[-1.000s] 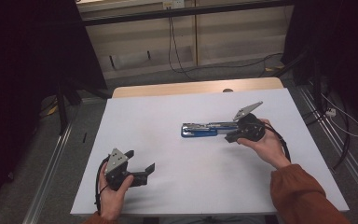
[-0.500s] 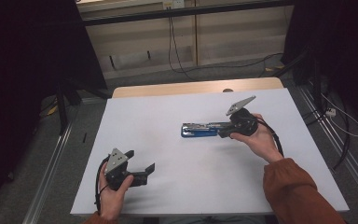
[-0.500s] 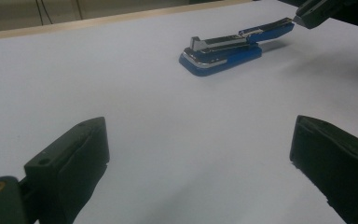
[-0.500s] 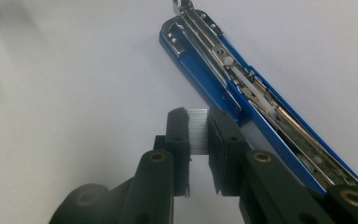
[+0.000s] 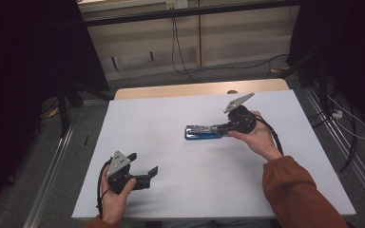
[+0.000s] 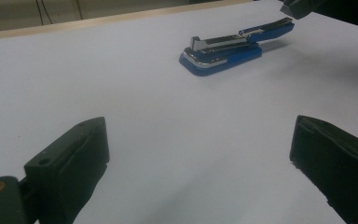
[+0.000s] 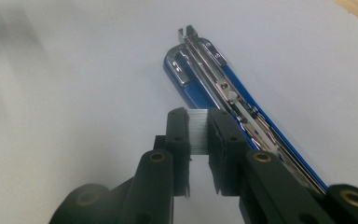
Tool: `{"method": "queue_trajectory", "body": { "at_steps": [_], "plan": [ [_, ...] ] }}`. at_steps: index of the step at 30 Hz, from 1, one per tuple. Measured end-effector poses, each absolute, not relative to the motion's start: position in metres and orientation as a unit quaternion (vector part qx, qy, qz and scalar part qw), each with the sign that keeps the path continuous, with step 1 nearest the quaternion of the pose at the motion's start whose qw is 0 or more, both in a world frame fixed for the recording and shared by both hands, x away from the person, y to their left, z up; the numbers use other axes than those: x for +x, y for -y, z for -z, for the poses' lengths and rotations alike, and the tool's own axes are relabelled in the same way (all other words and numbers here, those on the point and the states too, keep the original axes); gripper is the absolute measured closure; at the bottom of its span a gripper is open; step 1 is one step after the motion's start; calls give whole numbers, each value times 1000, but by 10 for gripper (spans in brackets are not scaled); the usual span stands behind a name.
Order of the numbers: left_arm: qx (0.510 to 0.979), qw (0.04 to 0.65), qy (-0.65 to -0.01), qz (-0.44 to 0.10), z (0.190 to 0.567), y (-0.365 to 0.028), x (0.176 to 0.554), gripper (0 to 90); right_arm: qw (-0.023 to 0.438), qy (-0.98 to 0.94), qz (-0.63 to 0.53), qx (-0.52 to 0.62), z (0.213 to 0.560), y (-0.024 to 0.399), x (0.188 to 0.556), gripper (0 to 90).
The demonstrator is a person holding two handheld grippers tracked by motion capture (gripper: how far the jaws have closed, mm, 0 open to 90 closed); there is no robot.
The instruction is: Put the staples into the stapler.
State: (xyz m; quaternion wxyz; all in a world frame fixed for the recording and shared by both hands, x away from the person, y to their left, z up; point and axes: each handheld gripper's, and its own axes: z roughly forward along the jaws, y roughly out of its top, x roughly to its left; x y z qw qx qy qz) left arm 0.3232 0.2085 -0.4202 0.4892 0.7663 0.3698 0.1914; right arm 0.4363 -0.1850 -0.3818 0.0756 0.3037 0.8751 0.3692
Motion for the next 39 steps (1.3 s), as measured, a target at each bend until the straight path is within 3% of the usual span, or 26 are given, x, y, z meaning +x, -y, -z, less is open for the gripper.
{"method": "queue_trajectory", "body": {
  "at_steps": [39],
  "plan": [
    [763, 494, -370, -193, 419, -211, 323, 48, 100, -864, -399, 290, 369, 144, 483, 792]
  ]
}}
